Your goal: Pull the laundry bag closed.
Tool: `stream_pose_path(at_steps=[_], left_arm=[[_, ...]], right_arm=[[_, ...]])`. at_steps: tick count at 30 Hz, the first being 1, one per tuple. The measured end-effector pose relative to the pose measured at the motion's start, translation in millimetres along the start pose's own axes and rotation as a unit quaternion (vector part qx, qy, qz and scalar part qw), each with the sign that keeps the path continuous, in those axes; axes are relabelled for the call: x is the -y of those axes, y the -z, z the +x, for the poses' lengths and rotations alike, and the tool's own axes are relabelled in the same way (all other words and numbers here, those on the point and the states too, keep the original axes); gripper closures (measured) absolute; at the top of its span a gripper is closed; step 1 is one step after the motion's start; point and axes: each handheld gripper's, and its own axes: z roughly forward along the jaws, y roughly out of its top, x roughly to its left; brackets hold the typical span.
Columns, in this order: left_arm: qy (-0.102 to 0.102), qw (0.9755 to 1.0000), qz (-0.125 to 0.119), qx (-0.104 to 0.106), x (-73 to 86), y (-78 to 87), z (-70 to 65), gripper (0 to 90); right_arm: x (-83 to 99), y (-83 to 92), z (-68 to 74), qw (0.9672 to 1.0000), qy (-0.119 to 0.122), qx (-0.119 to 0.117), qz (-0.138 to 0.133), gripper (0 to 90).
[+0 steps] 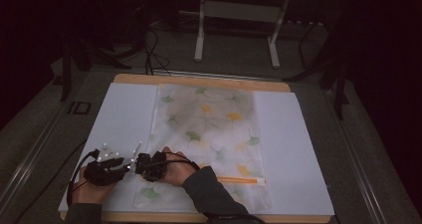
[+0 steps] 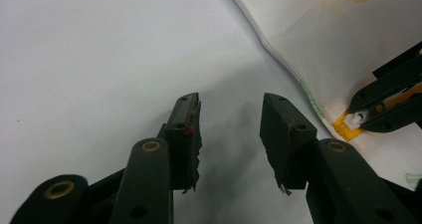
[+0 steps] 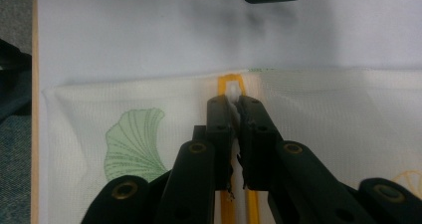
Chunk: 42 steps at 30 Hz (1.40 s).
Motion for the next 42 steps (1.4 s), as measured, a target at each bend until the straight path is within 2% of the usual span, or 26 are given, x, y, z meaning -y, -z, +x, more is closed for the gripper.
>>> stream_pose_path(at_steps=[6, 15, 24, 29, 34, 38, 42], left_arm=[[0.001, 1.0000, -0.001, 0.009, -0.7, 3.2, -2.6, 59.9], [0.001, 0.9997, -0.002, 0.023, 0.3, 8.6, -5.4, 59.9], [-0.004, 0.9987, -0.002, 0.050, -0.9, 14.4, -11.6, 59.7], [-0.001, 0.9958, -0.004, 0.091, -1.4, 17.0, -15.8, 63.0], [0.005, 0.9936, -0.007, 0.113, -1.7, 19.6, -18.7, 62.9], [0.009, 0.9909, 0.003, 0.134, -0.9, 16.9, -20.9, 60.1], [0.011, 0.9896, 0.010, 0.143, -1.2, 13.3, -23.1, 58.1]], right_arm=[[3.6, 1.6, 2.9, 0.9999, 0.005, 0.007, -0.013, 84.9], [4.8, 6.3, 6.5, 0.9997, 0.013, 0.013, -0.017, 85.1], [7.3, 13.3, 7.0, 0.9993, 0.018, 0.019, -0.026, 85.2], [8.2, 17.1, 7.0, 0.9991, 0.020, 0.022, -0.031, 85.3], [8.7, 18.1, 6.7, 0.9990, 0.021, 0.023, -0.033, 85.3], [8.9, 18.2, 7.2, 0.9988, 0.022, 0.024, -0.036, 85.3], [8.9, 20.1, 8.7, 0.9985, 0.024, 0.028, -0.041, 85.4]])
